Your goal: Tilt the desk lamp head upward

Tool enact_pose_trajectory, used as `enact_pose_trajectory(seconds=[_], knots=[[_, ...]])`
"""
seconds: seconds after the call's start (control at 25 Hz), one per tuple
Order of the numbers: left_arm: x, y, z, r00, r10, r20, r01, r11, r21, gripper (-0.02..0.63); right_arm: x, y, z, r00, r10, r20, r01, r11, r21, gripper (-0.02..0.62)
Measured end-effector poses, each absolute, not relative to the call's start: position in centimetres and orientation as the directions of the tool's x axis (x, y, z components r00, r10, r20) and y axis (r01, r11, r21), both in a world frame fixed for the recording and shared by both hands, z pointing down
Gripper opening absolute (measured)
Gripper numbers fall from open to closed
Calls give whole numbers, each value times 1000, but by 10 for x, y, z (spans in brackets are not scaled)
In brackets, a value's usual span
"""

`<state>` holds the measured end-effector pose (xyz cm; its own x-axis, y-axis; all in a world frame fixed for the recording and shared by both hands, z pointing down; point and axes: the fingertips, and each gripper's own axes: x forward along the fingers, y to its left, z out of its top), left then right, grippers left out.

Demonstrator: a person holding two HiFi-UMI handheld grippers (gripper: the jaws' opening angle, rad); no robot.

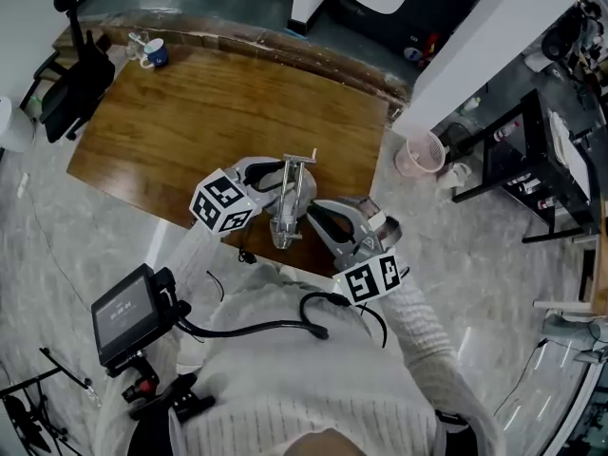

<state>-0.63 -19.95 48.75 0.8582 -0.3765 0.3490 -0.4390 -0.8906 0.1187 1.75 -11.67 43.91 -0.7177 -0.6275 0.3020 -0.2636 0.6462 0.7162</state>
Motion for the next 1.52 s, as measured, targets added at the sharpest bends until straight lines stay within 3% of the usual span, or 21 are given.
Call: enact_pose_trajectory(seconds=[0.08, 0.16, 0.24, 0.36, 0.48, 0.64, 0.68, 0.72, 1.2, 1.52], knots=[[0, -193, 491, 864, -354, 358, -417, -901, 117, 166, 14, -105, 453, -698, -616, 365, -57, 556, 830, 135], [5, -186, 493, 877, -315, 362, -380, -916, 124, 160, 9, -94, 463, -692, -620, 369, 135, 391, 910, 164], [10, -181, 493, 894, -266, 361, -335, -931, 145, 160, 1, -85, 462, -733, -603, 314, 247, 194, 949, 206], [14, -177, 491, 911, -207, 358, -286, -941, 183, 158, -11, -77, 455, -806, -536, 250, 290, 9, 957, 232], [17, -176, 490, 918, -170, 357, -255, -945, 204, 161, -23, -75, 461, -840, -466, 278, 353, -81, 932, 250], [19, -174, 490, 920, -155, 360, -244, -945, 218, 163, -40, -74, 472, -865, -431, 256, 360, -178, 916, 222], [21, -174, 491, 920, -158, 359, -247, -945, 216, 163, -41, -76, 471, -869, -434, 238, 342, -178, 923, 159], [22, -173, 491, 919, -165, 358, -251, -945, 208, 161, -41, -77, 470, -870, -437, 228, 328, -168, 930, 140], [26, -174, 494, 916, -160, 368, -231, -960, 159, 152, -36, -76, 459, -828, -386, 407, 400, 103, 911, 160], [25, -172, 496, 923, -193, 333, -258, -952, 164, 152, -32, -69, 407, -849, -182, 496, 336, 538, 773, 150]])
